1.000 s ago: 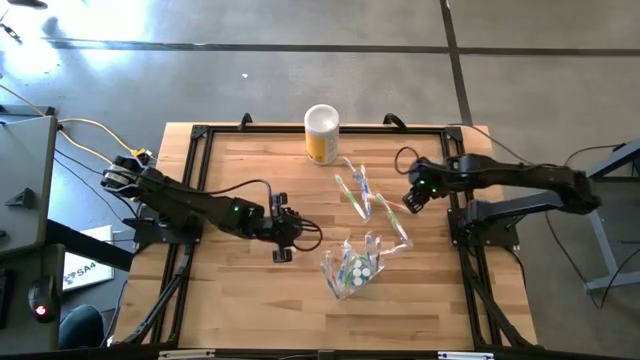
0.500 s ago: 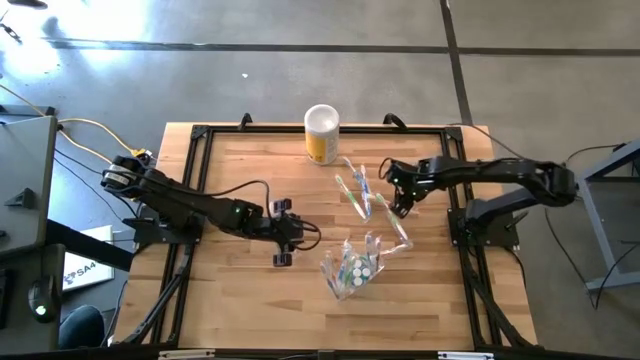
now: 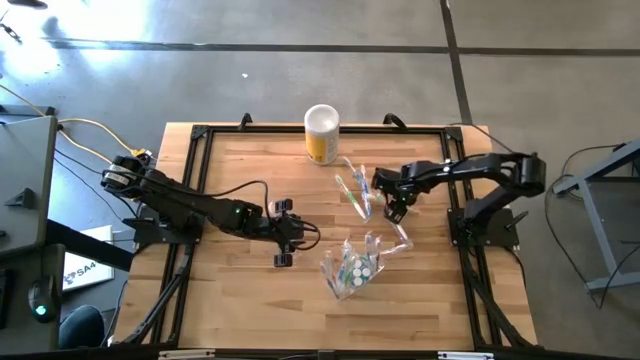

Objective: Pick & Place toothbrushing station
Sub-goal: Put the orange toothbrush in the transparent organizer

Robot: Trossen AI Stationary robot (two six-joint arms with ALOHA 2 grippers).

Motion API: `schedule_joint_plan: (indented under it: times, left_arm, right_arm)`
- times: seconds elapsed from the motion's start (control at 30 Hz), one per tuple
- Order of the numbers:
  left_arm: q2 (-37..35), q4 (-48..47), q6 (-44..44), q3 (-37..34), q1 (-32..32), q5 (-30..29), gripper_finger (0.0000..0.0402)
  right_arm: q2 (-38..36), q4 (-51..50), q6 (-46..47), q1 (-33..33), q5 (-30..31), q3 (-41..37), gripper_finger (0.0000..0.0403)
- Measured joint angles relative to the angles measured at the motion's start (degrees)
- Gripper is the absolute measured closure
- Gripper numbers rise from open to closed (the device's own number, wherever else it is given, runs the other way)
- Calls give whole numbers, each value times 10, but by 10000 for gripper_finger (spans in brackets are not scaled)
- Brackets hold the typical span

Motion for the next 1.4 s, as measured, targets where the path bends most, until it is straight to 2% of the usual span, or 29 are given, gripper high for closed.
schedule_joint_plan:
  times: [0.2,0.27,0.37,0.5,0.53,0.8,0.97,1.4]
  left_arm:
    - [0,-1,0,0,0,0,236]
    - [0,0,0,0,0,0,236]
    - [0,0,0,0,0,-1,236]
    - [0,1,2,0,0,-23,236]
    - [0,1,3,0,0,-31,236]
    - [0,27,-1,0,0,-37,236]
    - [0,36,-1,0,0,-35,236]
    - [5,82,13,0,0,-32,236]
  right_arm:
    - [51,19,-27,0,-3,4,224]
    - [54,18,-24,0,-4,4,238]
    - [52,16,-22,0,-9,4,284]
    - [32,3,-8,0,-3,1,378]
    - [25,0,-5,0,-2,0,383]
    - [-49,-68,37,4,72,-1,384]
    - [-125,-95,68,16,87,-1,385]
    - [-355,-87,133,122,164,0,385]
